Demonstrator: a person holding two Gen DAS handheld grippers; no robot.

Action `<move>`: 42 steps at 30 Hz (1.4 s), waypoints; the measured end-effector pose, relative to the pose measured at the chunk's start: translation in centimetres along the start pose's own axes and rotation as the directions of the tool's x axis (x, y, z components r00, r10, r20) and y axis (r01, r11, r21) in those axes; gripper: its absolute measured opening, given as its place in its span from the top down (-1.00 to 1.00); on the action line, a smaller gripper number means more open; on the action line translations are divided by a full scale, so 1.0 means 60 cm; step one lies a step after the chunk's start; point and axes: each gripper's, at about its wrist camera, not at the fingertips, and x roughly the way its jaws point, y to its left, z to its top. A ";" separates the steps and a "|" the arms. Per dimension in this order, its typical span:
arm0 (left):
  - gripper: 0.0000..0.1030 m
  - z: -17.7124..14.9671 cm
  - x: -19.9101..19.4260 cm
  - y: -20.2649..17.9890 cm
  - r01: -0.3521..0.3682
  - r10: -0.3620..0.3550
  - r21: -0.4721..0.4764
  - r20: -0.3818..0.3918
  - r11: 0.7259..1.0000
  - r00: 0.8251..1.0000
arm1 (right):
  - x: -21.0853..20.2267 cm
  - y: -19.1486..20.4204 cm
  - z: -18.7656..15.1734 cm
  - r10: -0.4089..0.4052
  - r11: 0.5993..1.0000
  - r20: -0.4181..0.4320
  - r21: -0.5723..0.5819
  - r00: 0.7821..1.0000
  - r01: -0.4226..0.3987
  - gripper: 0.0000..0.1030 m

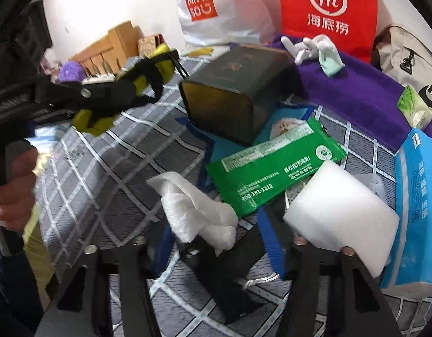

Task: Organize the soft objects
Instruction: 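Lift the pouch with the left tool while the right tool grasps the white tissue, then carry the pouch with the left tool while the right tool carries the tissue toward the towel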

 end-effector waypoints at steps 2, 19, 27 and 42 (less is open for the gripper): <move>-0.25 0.000 0.006 0.003 0.003 -0.003 -0.004 -0.009 1.000 1.000 | 0.000 0.002 0.001 -0.015 1.000 0.000 -0.020 1.000 0.015 0.07; -0.24 0.019 -0.032 -0.030 0.002 -0.003 0.026 0.026 1.000 1.000 | -0.093 -0.033 0.023 -0.012 1.000 0.048 0.010 0.999 0.012 0.54; -0.24 0.037 -0.045 -0.063 -0.054 0.052 0.052 0.038 0.997 0.998 | -0.141 -0.087 0.045 -0.106 0.993 0.060 0.059 0.993 0.103 0.54; -0.24 0.116 -0.013 -0.121 -0.067 0.064 0.096 0.040 0.993 0.997 | -0.194 -0.219 0.091 -0.235 0.959 0.102 0.186 0.967 0.214 0.54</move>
